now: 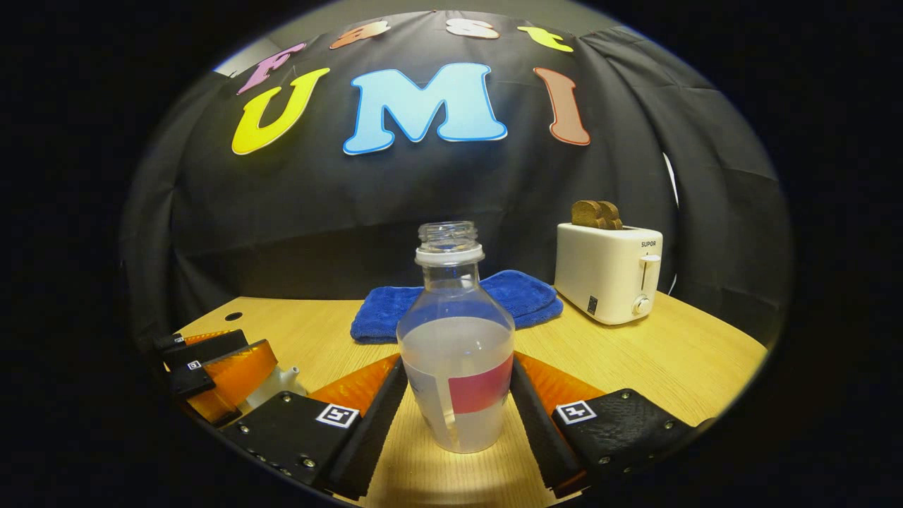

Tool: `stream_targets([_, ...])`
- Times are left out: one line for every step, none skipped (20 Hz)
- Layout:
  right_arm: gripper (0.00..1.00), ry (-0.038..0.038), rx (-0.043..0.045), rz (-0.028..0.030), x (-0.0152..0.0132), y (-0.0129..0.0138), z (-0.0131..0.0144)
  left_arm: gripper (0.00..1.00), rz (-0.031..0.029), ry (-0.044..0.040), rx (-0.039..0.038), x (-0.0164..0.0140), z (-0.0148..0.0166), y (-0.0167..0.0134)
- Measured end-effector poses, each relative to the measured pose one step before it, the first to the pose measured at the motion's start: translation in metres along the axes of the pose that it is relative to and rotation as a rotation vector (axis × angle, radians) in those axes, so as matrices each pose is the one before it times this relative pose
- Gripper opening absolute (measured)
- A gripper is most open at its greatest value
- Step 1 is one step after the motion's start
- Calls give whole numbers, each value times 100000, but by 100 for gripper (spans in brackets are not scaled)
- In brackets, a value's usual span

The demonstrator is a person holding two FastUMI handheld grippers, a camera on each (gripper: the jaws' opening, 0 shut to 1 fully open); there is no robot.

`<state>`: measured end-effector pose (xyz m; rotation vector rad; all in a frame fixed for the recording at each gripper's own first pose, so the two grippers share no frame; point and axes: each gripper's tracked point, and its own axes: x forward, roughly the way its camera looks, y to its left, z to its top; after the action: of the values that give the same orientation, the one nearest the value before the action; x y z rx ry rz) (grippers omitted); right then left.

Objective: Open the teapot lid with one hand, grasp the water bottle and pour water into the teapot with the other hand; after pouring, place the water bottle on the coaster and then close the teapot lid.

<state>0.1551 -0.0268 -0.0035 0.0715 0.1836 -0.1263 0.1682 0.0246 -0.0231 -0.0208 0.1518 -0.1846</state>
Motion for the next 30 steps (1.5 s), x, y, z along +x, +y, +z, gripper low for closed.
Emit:
stream_targets([86, 189, -154, -320, 31, -139, -25, 70, 124, 984, 330, 66, -126, -133])
stream_targets([86, 350, 379, 194, 6, -81, -121, 70, 246, 103, 463, 49, 28, 78])
stream_targets([86, 478, 714, 189, 59, -81, -57, 70, -150, -244, -182, 32, 96, 14])
stream_targets([86, 233, 745, 263, -27, -48, -25, 64, 862, -370, -163, -152, 67, 243])
stream_targets([86, 188, 473, -34, 55, -95, 40, 58, 2186, 188, 749, -132, 276, 693])
stream_targets([87, 106, 302, -52, -93, 49, -60, 52, 373, 66, -104, 266, -550, 0])
stream_targets([86, -49, 122, 123, -13, -3, 122, 46, -298, -288, -504, -268, 300, -67])
stream_targets([86, -96, -131, -18, -72, 8, -32, 36, 44, 490, -314, 213, -193, 55])
stream_targets([86, -178, -430, -97, 36, 2, 87, 41, 544, 319, 414, -2, -25, 18])
stream_targets([86, 20, -344, -70, 26, 34, -67, 41, 755, 519, 699, 78, -103, 15])
stream_targets([87, 295, 102, 167, 80, 54, -84, 41, 1346, 142, 894, -8, 51, 158])
stream_targets([86, 498, 431, 113, 61, -2, -255, 41, 5286, -543, 1139, -689, 484, 1194])
stream_targets([86, 567, 428, -44, 56, -95, -41, 31, 65, 443, -465, 1246, -933, -21])
stream_targets([86, 350, 393, -81, -10, -95, -118, 22, -471, -647, -562, -667, 414, -201])
stream_targets([86, 330, 639, 137, 35, -40, 34, 22, -606, -164, -811, 21, -74, -81])
stream_targets([86, 265, 557, 134, 13, 8, -116, 22, -553, -312, -795, -14, 151, 7])
stream_targets([86, 151, 181, 111, 48, -42, 30, 22, -122, -57, -490, 39, -90, 55])
stream_targets([86, 62, -127, -46, -29, 101, -73, 22, 124, 144, -222, -3, -11, 20])
stream_targets([86, -20, -327, -47, 17, 21, 37, 22, 32, -14, -343, 55, -34, 28])
stream_targets([86, -41, -307, -62, 0, 47, -129, 22, -120, -266, -607, -72, 16, 44])
stream_targets([86, -71, -146, 52, -37, -22, 67, 22, -228, -546, -940, -95, 155, 50])
stream_targets([86, 16, -41, -32, 23, -20, -44, 22, -249, -800, -936, 15, 133, 60])
stream_targets([86, 127, 64, -106, 9, -44, 28, 18, -240, -899, -938, -106, 172, 85])
stream_targets([86, 190, 143, -185, 38, -79, -115, 22, -100, -1012, -782, -131, 268, 108])
stream_targets([86, 310, 265, 13, 13, -30, 25, 18, 48, -912, -298, -81, 319, 27])
stream_targets([86, 405, 380, 131, 72, -14, -215, 18, 86, -1002, -317, -126, 283, 66])
stream_targets([86, 315, 132, 88, 36, 7, -56, 18, -35, -922, -382, -199, 443, 48])
stream_targets([86, 193, -159, -89, 46, -13, -112, 18, 301, -1052, -332, -169, 285, 84])
stream_targets([86, 50, -280, -118, 7, -3, -6, 22, 396, -1115, -343, -151, 442, 228])
stream_targets([86, -12, -306, -106, -61, -10, -44, 22, 538, -988, -151, -125, 249, 245])
